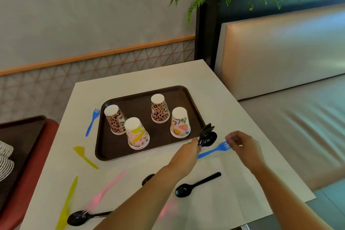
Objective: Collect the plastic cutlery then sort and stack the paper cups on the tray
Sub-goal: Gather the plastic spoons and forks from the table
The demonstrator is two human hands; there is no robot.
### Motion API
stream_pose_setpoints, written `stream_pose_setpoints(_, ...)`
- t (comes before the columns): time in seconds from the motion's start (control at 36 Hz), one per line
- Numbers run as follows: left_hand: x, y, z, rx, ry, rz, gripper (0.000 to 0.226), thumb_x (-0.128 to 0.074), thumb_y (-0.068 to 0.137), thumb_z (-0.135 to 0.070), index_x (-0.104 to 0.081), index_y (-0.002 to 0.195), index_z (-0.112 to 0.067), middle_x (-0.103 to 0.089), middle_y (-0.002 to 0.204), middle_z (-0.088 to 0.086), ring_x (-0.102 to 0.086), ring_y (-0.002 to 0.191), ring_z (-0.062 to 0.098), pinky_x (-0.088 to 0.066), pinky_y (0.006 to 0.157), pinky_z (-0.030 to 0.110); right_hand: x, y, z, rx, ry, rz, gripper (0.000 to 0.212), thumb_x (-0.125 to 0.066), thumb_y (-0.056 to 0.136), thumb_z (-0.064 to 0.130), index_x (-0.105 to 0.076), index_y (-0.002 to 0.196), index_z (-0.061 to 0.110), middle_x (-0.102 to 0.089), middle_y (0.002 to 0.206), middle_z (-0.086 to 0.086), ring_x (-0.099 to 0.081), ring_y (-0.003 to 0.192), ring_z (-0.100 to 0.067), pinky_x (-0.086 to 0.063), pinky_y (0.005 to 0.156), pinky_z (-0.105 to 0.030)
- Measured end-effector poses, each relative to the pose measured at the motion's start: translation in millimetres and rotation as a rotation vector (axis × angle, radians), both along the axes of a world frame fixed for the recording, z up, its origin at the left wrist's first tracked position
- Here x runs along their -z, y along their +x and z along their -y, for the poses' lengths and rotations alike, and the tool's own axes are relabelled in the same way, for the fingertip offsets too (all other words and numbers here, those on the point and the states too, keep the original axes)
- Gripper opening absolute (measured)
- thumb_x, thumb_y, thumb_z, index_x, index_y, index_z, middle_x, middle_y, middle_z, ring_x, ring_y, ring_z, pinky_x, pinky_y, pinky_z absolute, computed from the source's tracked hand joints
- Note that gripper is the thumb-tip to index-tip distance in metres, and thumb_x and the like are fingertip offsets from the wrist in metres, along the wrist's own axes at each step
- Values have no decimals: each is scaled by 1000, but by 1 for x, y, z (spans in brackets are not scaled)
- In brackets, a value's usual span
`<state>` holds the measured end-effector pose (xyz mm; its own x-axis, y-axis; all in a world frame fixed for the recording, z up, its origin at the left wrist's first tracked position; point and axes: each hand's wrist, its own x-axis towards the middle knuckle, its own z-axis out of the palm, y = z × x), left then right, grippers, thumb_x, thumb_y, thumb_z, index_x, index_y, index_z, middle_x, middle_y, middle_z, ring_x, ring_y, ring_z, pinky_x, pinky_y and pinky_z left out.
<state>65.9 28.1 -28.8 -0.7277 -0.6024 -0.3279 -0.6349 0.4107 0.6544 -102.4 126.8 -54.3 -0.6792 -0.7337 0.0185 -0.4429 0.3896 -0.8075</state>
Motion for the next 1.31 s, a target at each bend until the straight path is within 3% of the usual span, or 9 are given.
stream_pose_setpoints(0.14,-4,9,-4,-110,249,-110,21,-30,100,-23,-47,96,-11,-59,84,8,-53,61,14,-41,63,27,-14,29,13,-86,-81,12,15,-64,83,7,-64,77,21,-64,68,10,-59,62,0,-42,61,-4)
stream_pose_setpoints(0.28,1,29,5,-79,-21,-121,23,-34,101,-21,-46,107,-3,-61,95,26,-56,80,39,-34,63,32,-6,53,6,-89,-117,151,17,-46,96,20,-63,94,21,-68,79,3,-63,74,-9,-48,73,-22)
stream_pose_setpoints(0.42,7,62,22,-174,-77,-162,15,-34,101,-22,-39,90,-13,-49,68,6,-43,58,17,-30,56,31,25,61,-15,-427,219,-66,28,-62,87,19,-53,83,45,-59,92,16,-58,83,-4,-43,75,-14)
stream_pose_setpoints(0.53,13,87,32,-249,-40,-174,20,-35,100,-23,-36,82,-16,-41,63,3,-41,58,21,-30,58,35,49,71,-21,-633,388,-282,23,-70,78,26,-60,97,37,-44,101,20,-48,96,-7,-41,89,-21)
stream_pose_setpoints(0.81,19,132,30,-389,-19,-221,21,-35,100,-22,-47,101,-5,-42,65,-4,-39,56,11,-32,59,27,53,94,-3,-606,311,-270,7,-62,86,19,-58,89,24,-55,92,9,-56,85,-9,-46,78,-20)
stream_pose_setpoints(0.89,21,143,28,-451,-8,-243,13,-37,100,-20,-43,91,-12,-43,65,-5,-40,57,10,-33,60,28,42,101,13,-627,277,-245,19,-63,86,15,-50,83,30,-54,87,13,-57,80,-8,-45,73,-16)
stream_pose_setpoints(1.0,20,157,21,-578,49,-282,19,-42,98,-19,-41,80,-23,-42,63,-5,-37,53,9,-31,53,25,37,116,40,-668,251,-280,6,-55,91,16,-59,95,14,-46,85,9,-52,78,-11,-38,68,-15)
stream_pose_setpoints(1.19,15,186,4,-760,84,-270,13,-41,99,-16,-43,88,-9,-45,66,-3,-39,56,10,-34,54,18,41,141,70,-832,398,-339,41,-58,89,21,-47,127,14,-39,125,-1,-55,108,-17,-39,89,-17)
stream_pose_setpoints(1.31,19,196,-6,-854,76,-282,14,-40,99,-14,-40,86,-9,-44,69,-2,-40,59,10,-36,53,10,43,150,76,-869,437,-422,39,-54,92,25,-44,129,17,-42,126,0,-52,113,-16,-41,91,-23)
